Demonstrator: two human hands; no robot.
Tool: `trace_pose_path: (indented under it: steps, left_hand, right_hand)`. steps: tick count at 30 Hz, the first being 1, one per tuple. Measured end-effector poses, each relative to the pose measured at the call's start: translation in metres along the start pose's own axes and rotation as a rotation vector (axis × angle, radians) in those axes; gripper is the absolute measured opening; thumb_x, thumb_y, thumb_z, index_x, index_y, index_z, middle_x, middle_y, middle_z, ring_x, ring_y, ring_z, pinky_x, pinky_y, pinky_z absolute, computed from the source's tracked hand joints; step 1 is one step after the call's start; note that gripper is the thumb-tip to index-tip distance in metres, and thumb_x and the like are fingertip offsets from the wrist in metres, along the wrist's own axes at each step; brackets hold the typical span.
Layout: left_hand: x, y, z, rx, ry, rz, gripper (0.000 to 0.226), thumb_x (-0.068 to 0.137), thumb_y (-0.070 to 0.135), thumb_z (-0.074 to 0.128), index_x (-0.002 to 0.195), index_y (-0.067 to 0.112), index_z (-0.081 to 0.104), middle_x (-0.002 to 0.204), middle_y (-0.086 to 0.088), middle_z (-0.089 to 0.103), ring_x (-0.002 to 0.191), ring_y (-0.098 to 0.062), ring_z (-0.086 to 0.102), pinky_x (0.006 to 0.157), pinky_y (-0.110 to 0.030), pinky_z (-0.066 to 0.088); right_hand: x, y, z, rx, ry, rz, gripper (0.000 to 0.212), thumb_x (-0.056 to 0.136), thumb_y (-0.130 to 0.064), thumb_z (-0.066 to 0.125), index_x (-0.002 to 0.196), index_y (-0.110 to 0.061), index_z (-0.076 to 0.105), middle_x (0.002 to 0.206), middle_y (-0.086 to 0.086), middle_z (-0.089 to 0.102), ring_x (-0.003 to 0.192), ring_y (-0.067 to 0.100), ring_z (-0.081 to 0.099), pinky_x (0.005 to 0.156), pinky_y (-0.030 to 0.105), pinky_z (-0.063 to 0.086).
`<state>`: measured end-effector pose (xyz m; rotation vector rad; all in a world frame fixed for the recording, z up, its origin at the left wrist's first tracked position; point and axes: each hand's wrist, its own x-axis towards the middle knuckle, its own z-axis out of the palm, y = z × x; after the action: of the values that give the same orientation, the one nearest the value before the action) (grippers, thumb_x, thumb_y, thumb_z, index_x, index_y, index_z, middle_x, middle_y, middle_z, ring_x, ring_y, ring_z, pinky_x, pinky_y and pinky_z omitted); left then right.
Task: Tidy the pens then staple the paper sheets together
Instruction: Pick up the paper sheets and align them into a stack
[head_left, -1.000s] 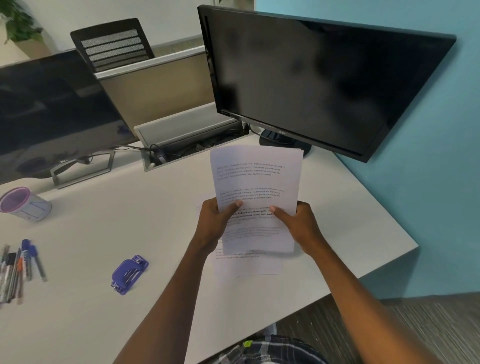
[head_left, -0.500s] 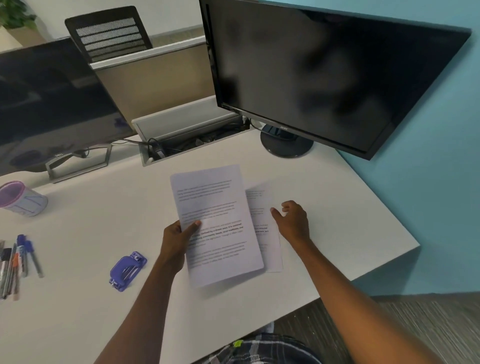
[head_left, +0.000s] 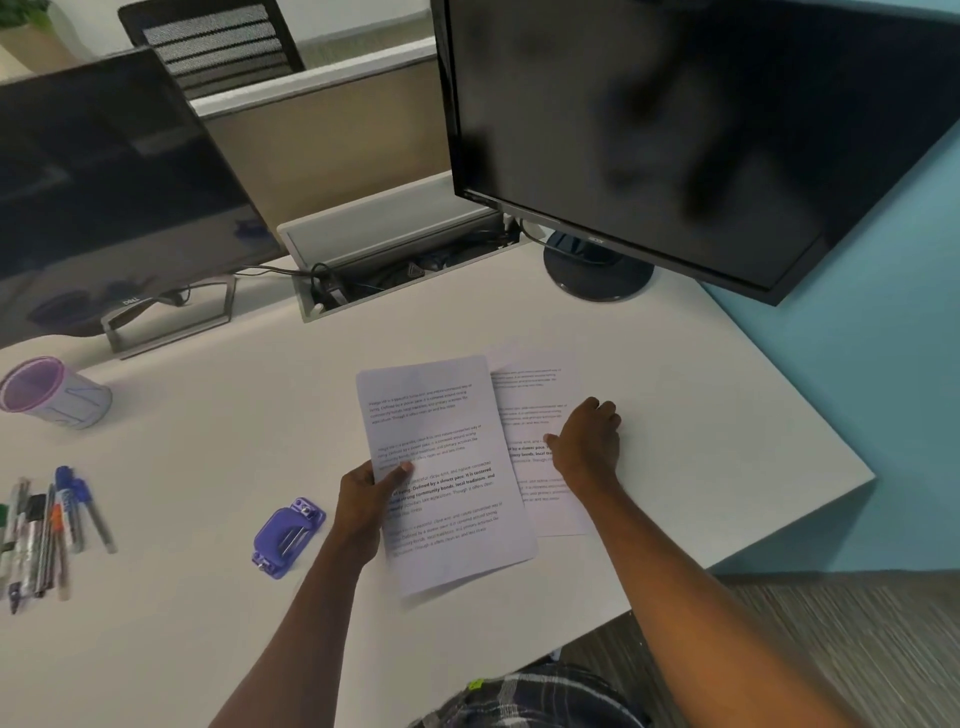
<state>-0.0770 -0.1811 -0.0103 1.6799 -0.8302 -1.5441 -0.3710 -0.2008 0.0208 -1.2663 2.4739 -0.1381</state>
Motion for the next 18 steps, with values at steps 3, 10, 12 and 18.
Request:
trace_pose_path:
  steps: [3, 10, 12, 18]
  left_hand:
    - [0.002, -0.004, 0.001, -0.017, -0.018, -0.013, 0.016, 0.094, 0.016, 0.078, 0.108, 0.008, 0.076, 0.099, -0.008, 0.084, 0.082, -0.028, 0.081, 0.068, -0.037, 0.066]
    - [0.001, -0.004, 0.003, -0.05, -0.03, -0.028, 0.015, 0.096, 0.013, 0.076, 0.11, 0.007, 0.075, 0.101, -0.009, 0.084, 0.087, -0.033, 0.081, 0.074, -0.042, 0.066]
    - [0.001, -0.004, 0.003, -0.053, -0.033, -0.036, 0.014, 0.096, 0.013, 0.076, 0.109, 0.008, 0.075, 0.1, -0.009, 0.084, 0.087, -0.032, 0.081, 0.072, -0.04, 0.066]
    - [0.004, -0.006, 0.001, -0.04, -0.055, -0.04, 0.019, 0.096, 0.015, 0.077, 0.112, 0.007, 0.075, 0.104, -0.01, 0.083, 0.091, -0.034, 0.081, 0.078, -0.044, 0.066]
  right_hand:
    - [0.002, 0.0, -0.003, 0.033, -0.008, 0.027, 0.07, 0.081, -0.037, 0.084, 0.128, 0.0, 0.047, 0.131, 0.019, 0.052, 0.12, 0.03, 0.055, 0.098, 0.037, 0.051]
    - [0.007, -0.005, -0.01, 0.089, -0.069, 0.126, 0.074, 0.077, -0.034, 0.088, 0.129, -0.002, 0.047, 0.133, 0.018, 0.056, 0.124, 0.033, 0.056, 0.101, 0.04, 0.049]
    - [0.007, -0.006, -0.011, 0.095, -0.083, 0.146, 0.072, 0.077, -0.032, 0.087, 0.129, -0.003, 0.046, 0.132, 0.017, 0.058, 0.123, 0.034, 0.057, 0.1, 0.041, 0.049]
    - [0.006, -0.004, -0.017, 0.201, -0.109, 0.208, 0.062, 0.077, -0.024, 0.084, 0.126, -0.006, 0.051, 0.13, 0.017, 0.057, 0.121, 0.036, 0.057, 0.097, 0.045, 0.054]
